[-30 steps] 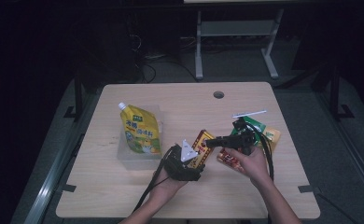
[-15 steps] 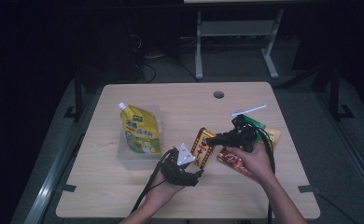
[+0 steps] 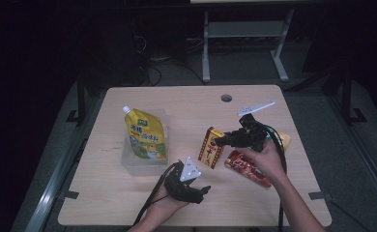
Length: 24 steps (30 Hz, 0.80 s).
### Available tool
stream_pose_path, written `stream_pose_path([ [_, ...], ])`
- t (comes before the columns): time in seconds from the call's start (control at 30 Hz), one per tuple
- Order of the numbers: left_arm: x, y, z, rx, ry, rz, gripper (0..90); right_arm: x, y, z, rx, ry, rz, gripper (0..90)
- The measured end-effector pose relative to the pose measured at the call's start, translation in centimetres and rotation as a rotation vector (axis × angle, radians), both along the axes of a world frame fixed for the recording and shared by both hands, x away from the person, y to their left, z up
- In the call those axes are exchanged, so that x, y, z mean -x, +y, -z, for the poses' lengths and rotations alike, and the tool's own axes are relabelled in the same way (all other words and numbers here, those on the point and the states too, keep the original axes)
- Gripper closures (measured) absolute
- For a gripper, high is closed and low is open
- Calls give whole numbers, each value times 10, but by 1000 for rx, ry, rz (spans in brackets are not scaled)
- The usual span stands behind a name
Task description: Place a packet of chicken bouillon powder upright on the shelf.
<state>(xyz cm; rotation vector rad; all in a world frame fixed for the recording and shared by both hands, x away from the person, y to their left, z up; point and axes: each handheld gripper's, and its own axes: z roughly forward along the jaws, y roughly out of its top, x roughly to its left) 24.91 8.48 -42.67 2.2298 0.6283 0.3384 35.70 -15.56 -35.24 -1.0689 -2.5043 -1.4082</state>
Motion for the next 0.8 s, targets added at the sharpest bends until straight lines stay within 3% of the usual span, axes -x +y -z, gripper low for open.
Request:
stream_pose_path([
  [0.2, 5, 2, 7, 14, 7, 40, 248, -3, 6, -6, 29, -33, -27, 675],
  [0.3, 8, 3, 7, 18, 12, 72, 248, -5, 12, -10, 42, -58, -56, 674],
  [0.4, 12, 1, 9, 60, 24, 85, 242, -6, 20, -15, 58, -97, -91, 674],
  [0.53, 16, 0, 10, 63, 22, 121, 238, -8, 33, -20, 80, -126, -134, 674],
  [0.8, 18, 1, 12, 66, 32, 129, 227, -10, 52, -29, 68, -152, -219, 674],
])
